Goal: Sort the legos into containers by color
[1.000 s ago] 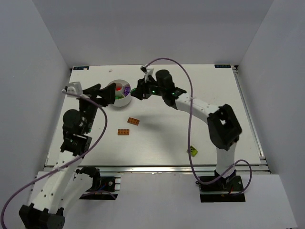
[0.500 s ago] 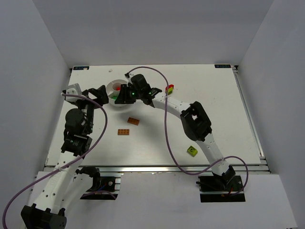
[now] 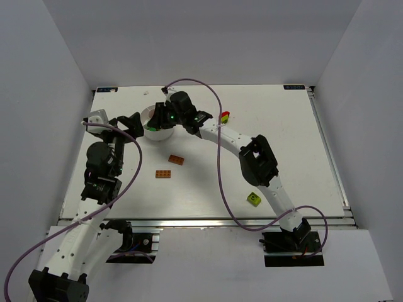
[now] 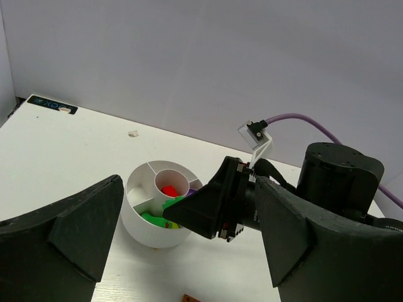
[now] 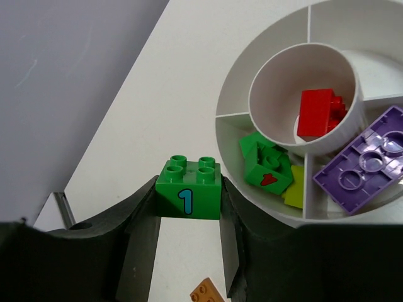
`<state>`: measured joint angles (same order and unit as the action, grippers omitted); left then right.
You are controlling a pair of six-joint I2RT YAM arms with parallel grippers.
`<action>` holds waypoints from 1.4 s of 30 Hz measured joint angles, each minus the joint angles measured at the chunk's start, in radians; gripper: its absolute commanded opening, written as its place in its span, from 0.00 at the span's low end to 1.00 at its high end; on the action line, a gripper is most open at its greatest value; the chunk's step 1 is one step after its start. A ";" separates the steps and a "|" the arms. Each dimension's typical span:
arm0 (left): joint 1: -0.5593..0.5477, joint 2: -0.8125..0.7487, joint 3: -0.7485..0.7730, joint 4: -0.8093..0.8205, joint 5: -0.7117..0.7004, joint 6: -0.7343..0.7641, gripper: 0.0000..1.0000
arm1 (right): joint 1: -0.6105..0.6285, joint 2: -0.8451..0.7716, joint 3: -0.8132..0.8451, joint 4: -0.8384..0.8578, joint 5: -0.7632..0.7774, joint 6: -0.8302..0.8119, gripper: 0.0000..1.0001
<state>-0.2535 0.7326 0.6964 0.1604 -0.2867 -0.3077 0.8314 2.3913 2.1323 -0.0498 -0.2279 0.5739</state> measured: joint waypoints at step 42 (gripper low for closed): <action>0.014 0.014 -0.001 0.001 0.048 -0.009 0.94 | 0.000 0.071 0.034 -0.009 0.117 -0.010 0.44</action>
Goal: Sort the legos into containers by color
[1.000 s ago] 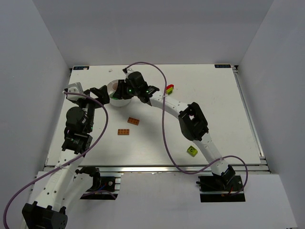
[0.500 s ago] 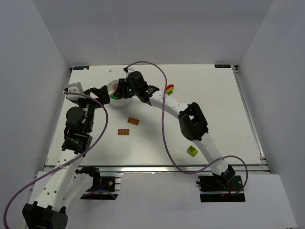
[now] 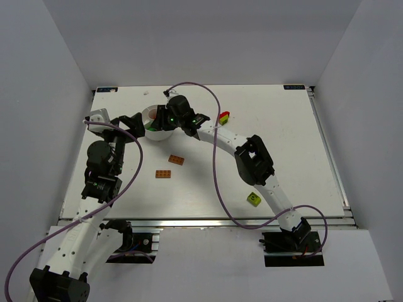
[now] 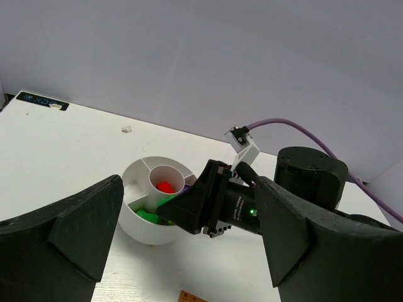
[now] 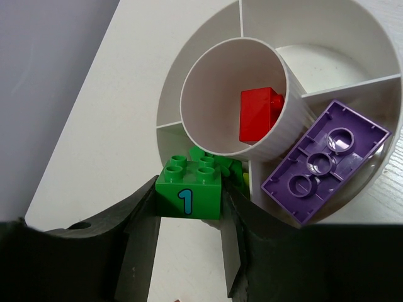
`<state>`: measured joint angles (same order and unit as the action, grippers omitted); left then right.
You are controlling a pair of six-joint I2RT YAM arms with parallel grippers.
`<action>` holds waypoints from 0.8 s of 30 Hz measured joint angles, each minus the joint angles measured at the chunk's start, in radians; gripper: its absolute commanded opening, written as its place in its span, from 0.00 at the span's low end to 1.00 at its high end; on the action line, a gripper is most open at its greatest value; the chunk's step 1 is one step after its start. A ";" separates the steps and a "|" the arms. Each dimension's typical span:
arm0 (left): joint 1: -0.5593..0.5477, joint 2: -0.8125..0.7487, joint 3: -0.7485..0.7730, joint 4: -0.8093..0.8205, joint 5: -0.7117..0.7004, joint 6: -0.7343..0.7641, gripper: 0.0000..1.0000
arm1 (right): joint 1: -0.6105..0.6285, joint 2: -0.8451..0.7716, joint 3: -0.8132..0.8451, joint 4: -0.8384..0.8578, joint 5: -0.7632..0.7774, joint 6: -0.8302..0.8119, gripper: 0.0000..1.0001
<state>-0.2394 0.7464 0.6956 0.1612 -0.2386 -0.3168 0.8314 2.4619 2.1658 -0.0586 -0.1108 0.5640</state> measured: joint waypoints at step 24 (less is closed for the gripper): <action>0.001 -0.001 0.000 0.000 0.000 -0.003 0.94 | -0.006 -0.030 -0.019 -0.026 -0.004 -0.045 0.60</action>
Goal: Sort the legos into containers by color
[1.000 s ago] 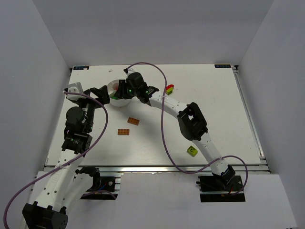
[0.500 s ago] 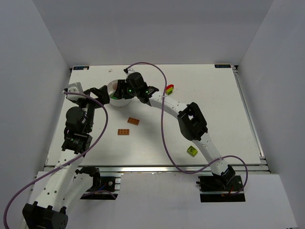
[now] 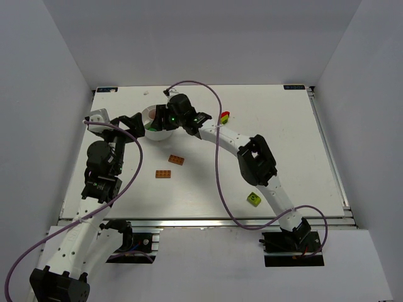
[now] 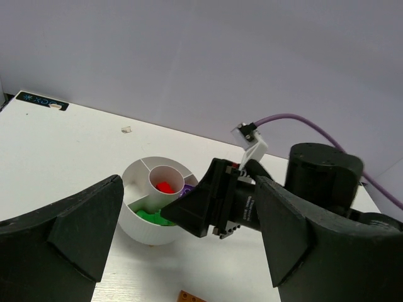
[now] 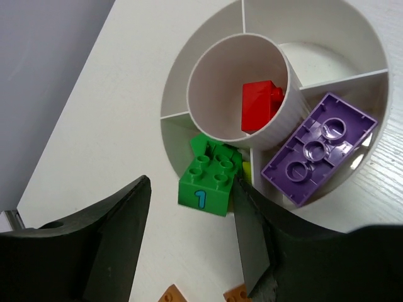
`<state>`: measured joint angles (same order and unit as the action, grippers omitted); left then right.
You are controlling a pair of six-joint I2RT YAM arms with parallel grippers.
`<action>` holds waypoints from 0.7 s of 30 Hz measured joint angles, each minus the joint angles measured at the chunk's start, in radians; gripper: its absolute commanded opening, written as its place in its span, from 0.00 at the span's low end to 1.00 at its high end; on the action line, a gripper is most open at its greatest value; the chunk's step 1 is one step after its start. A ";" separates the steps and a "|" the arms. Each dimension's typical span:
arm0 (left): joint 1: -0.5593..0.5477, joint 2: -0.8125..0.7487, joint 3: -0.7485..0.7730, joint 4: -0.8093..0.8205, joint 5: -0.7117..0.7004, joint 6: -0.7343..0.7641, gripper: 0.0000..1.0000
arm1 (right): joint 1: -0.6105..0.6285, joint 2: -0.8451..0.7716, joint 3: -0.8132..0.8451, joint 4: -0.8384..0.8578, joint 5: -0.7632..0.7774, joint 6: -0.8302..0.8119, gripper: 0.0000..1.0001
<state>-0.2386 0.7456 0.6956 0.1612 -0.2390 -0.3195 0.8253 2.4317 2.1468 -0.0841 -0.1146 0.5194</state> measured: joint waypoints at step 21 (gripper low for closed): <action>0.001 0.073 -0.002 0.039 0.173 -0.019 0.21 | -0.494 -0.453 -0.465 0.015 -0.301 -0.615 0.27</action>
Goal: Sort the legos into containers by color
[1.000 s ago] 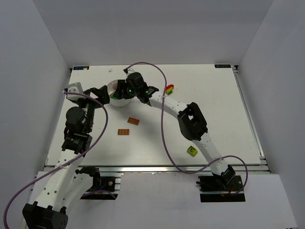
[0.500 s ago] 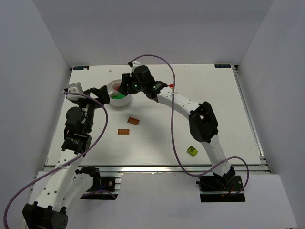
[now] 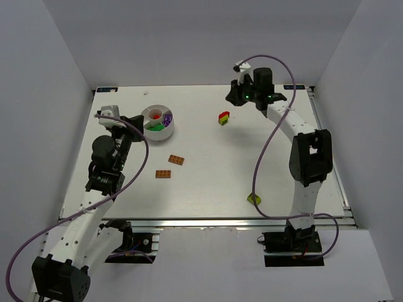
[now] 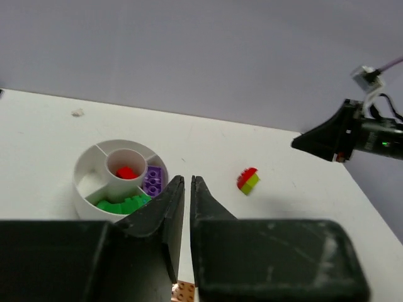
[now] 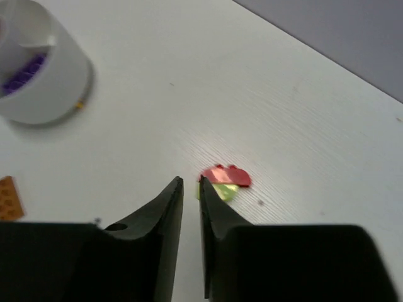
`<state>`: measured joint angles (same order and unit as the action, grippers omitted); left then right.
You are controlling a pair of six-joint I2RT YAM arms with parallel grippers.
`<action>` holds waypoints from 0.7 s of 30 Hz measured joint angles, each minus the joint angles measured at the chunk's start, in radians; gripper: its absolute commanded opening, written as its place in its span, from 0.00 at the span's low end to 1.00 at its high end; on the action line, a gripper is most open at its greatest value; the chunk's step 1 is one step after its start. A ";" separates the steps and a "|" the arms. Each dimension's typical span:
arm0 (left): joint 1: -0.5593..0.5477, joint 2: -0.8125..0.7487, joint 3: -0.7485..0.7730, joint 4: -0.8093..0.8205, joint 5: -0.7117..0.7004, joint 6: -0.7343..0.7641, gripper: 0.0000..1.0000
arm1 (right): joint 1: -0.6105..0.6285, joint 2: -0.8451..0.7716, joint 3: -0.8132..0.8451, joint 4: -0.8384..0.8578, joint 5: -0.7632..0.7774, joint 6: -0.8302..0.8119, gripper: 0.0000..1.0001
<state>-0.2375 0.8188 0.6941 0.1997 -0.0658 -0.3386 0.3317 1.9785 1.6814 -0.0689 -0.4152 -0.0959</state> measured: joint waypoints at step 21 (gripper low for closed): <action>0.000 0.045 0.000 -0.005 0.135 -0.010 0.60 | 0.008 0.323 0.150 -0.248 0.145 -0.280 0.89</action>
<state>-0.2375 0.8635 0.6941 0.1947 0.0689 -0.3485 0.3397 2.3013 1.8313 -0.3168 -0.2703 -0.3759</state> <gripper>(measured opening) 0.600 0.891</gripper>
